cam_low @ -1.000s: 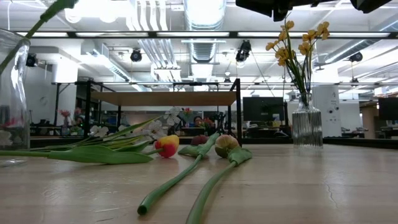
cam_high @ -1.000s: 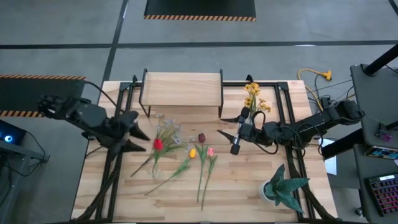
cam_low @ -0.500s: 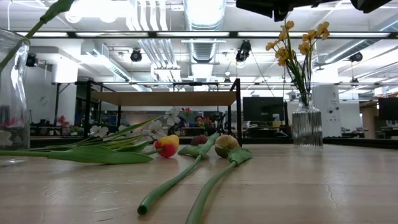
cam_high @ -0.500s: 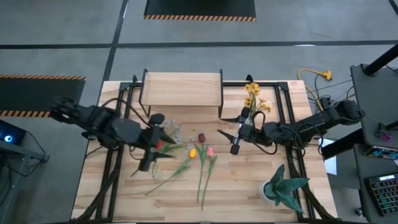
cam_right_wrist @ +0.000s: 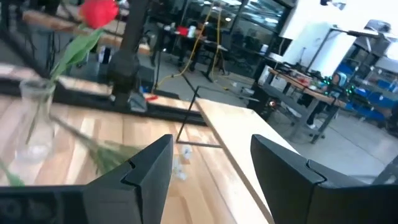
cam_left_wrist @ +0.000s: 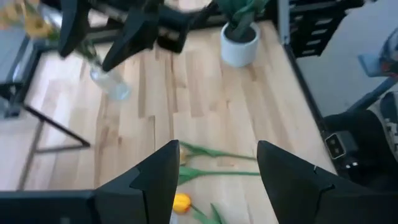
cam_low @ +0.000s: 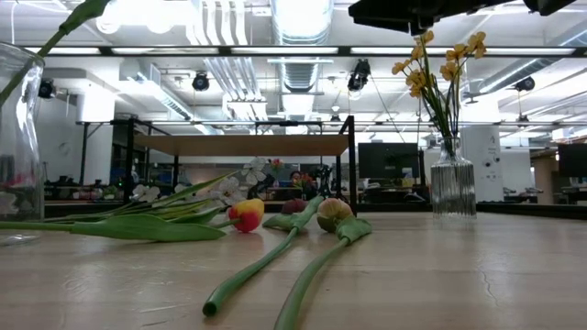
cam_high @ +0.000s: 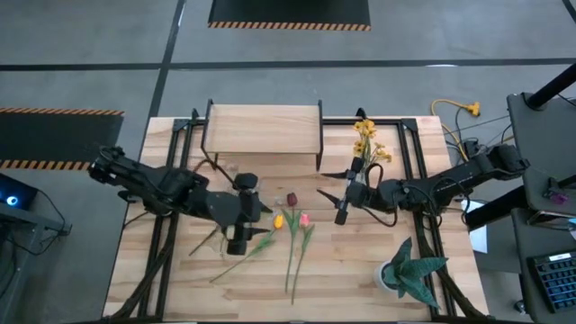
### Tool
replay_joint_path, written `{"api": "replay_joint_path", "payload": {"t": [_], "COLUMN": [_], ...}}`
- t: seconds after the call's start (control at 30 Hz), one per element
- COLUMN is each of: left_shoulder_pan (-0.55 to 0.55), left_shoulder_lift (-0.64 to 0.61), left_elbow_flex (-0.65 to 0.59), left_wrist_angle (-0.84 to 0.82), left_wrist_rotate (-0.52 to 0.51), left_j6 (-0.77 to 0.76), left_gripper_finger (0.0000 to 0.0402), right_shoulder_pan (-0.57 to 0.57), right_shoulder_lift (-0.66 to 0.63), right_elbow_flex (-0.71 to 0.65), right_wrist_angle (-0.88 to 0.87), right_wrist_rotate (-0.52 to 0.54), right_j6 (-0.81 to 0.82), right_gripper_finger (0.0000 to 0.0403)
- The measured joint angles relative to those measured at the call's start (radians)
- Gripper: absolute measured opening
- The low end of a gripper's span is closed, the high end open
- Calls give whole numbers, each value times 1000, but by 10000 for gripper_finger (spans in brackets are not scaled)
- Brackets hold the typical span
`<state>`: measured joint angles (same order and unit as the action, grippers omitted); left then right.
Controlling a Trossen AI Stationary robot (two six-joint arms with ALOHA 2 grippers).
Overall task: Pick and place flowers into a vace then onto a shelf
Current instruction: Put the white flowers into the left transparent vase
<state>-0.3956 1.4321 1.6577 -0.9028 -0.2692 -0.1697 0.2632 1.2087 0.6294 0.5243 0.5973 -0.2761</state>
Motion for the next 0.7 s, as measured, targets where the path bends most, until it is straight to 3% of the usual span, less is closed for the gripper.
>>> {"api": "replay_joint_path", "payload": {"t": [0.47, 0.7], "left_shoulder_pan": [57, 64], "left_shoulder_lift": [58, 74], "left_elbow_flex": [-211, -294], "left_wrist_angle": [302, 354], "left_wrist_rotate": [-6, -95], "left_j6": [-319, -440], "left_gripper_finger": [198, 198], "right_shoulder_pan": [5, 5], "right_shoulder_lift": [-18, -21], "right_elbow_flex": [0, 0], "right_wrist_angle": [-1, -19], "right_wrist_rotate": [8, 8], "right_j6": [10, 14], "right_gripper_finger": [207, 207]}}
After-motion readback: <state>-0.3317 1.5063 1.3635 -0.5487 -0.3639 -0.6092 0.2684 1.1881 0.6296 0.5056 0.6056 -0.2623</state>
